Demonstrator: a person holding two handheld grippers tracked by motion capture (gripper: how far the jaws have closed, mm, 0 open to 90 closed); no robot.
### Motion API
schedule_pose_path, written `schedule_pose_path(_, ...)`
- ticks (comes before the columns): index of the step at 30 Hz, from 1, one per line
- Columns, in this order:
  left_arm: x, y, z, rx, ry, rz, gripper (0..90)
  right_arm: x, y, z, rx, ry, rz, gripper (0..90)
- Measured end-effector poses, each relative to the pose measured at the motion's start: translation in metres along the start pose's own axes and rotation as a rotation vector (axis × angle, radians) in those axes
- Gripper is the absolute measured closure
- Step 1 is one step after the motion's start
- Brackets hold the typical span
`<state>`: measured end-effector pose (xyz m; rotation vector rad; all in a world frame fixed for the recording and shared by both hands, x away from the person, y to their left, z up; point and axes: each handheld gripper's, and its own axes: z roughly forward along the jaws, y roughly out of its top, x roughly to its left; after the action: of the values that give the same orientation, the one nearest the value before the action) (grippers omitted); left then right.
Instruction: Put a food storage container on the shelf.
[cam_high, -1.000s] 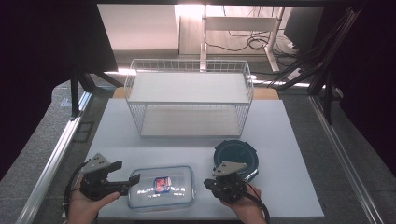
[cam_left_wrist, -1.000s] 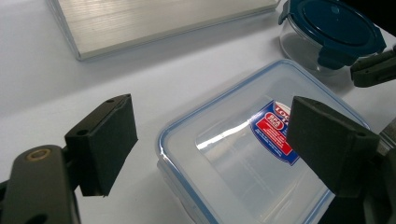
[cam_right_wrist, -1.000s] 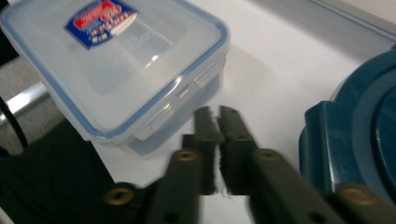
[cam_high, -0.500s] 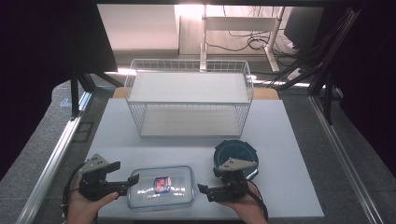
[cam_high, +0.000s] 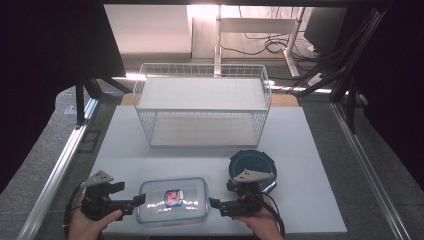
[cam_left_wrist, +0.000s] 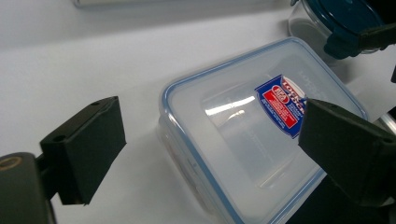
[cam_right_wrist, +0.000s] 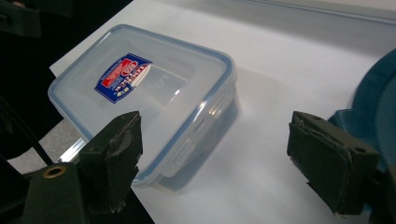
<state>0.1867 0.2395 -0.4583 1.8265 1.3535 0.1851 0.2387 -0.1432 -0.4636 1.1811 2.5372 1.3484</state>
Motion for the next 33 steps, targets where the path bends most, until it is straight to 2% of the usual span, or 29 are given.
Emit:
schedule_pose_path(8,0.012,-0.009,0.011,0.035,-0.073,-0.112,4.7,0.001,-0.004,0.018,-0.002,0.061,0.105,16.7)
schedule_pose_path(12,0.017,-0.014,0.024,0.061,-0.115,-0.153,4.9,0.003,-0.008,0.029,0.015,0.074,0.132,15.4)
schedule_pose_path(16,0.023,-0.019,0.032,0.062,-0.163,-0.221,6.1,0.002,-0.011,0.04,0.037,0.095,0.172,13.1)
schedule_pose_path(17,0.025,-0.021,0.033,0.058,-0.189,-0.243,6.6,0.002,-0.012,0.042,0.04,0.097,0.17,12.5)
schedule_pose_path(19,0.025,-0.023,0.035,0.054,-0.207,-0.256,8.1,0.004,-0.013,0.046,0.051,0.097,0.168,11.7)
schedule_pose_path(21,0.025,-0.026,0.036,0.057,-0.203,-0.253,8.6,0.005,-0.013,0.052,0.053,0.099,0.182,11.3)
schedule_pose_path(23,0.025,-0.028,0.038,0.064,-0.211,-0.255,9.0,0.003,-0.014,0.056,0.054,0.107,0.207,10.7)
schedule_pose_path(25,0.024,-0.031,0.041,0.074,-0.208,-0.255,9.0,0.0,-0.014,0.06,0.051,0.122,0.252,10.5)
schedule_pose_path(27,0.023,-0.034,0.044,0.087,-0.214,-0.259,9.0,-0.001,-0.014,0.062,0.047,0.131,0.272,10.4)
schedule_pose_path(30,0.021,-0.037,0.049,0.101,-0.237,-0.267,9.6,-0.001,-0.016,0.065,0.052,0.16,0.301,10.5)
schedule_pose_path(31,0.021,-0.038,0.05,0.103,-0.259,-0.275,10.6,-0.001,-0.016,0.066,0.057,0.169,0.307,10.8)
schedule_pose_path(33,0.02,-0.038,0.048,0.082,-0.248,-0.276,14.9,0.0,-0.016,0.068,0.071,0.196,0.33,14.0)
